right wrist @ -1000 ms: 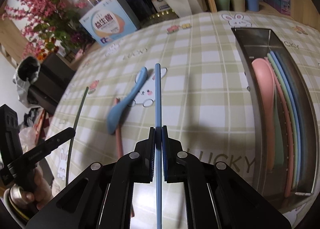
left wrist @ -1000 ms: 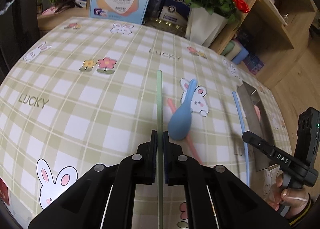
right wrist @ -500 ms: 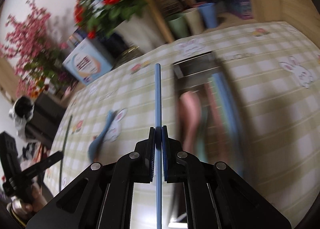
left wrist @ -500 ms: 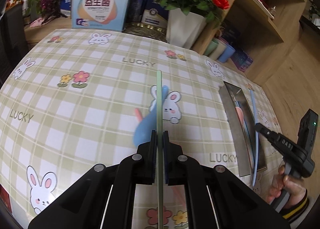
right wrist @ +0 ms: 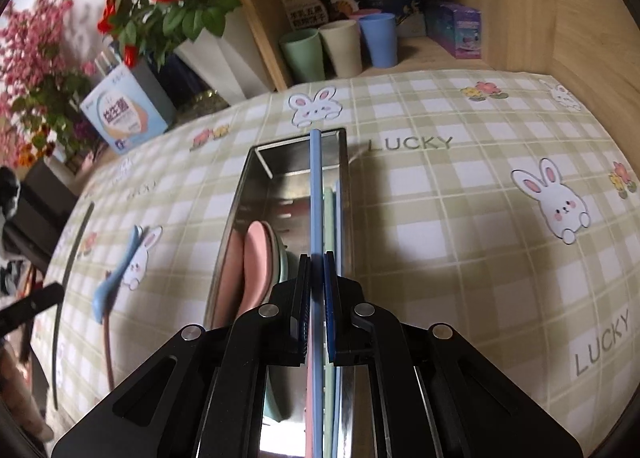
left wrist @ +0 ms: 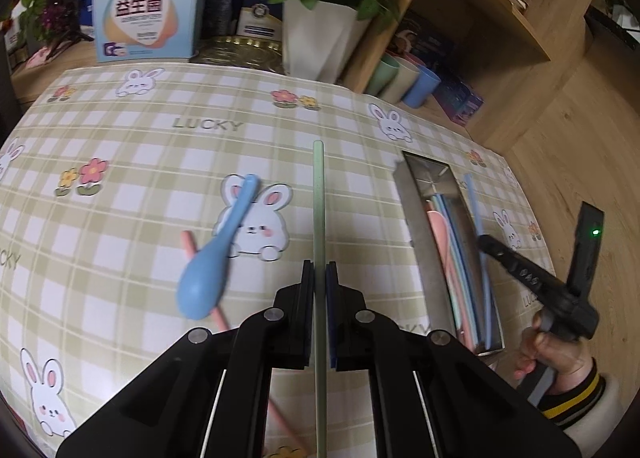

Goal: Organize utensils
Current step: 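Lower the blue chopstick into the caddy and open the right gripper while the left gripper carries the green chopstick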

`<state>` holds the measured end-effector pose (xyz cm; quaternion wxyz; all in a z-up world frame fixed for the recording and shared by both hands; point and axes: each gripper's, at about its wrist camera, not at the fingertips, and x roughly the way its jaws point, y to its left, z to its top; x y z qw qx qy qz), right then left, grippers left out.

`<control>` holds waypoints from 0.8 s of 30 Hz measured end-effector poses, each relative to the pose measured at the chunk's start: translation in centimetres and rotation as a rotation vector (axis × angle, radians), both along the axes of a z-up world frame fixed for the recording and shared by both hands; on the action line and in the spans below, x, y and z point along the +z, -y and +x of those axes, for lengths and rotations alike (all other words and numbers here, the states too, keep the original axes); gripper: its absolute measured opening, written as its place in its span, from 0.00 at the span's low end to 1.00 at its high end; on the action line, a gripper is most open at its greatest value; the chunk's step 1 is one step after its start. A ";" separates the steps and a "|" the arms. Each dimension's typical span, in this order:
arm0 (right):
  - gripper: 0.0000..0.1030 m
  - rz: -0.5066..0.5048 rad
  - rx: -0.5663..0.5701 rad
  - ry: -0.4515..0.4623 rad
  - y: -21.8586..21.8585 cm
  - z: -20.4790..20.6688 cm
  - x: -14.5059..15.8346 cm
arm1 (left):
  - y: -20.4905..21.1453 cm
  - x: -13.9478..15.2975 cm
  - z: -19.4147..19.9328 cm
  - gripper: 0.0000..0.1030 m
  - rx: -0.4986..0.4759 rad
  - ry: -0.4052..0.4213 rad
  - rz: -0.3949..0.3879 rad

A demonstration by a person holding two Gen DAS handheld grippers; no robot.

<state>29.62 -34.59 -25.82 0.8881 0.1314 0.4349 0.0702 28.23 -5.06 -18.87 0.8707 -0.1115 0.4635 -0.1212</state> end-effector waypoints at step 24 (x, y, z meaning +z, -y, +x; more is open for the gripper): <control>0.08 0.020 -0.065 -0.008 1.2 -1.0 0.3 | 7.6 -0.6 2.5 0.05 -0.097 -0.071 -0.034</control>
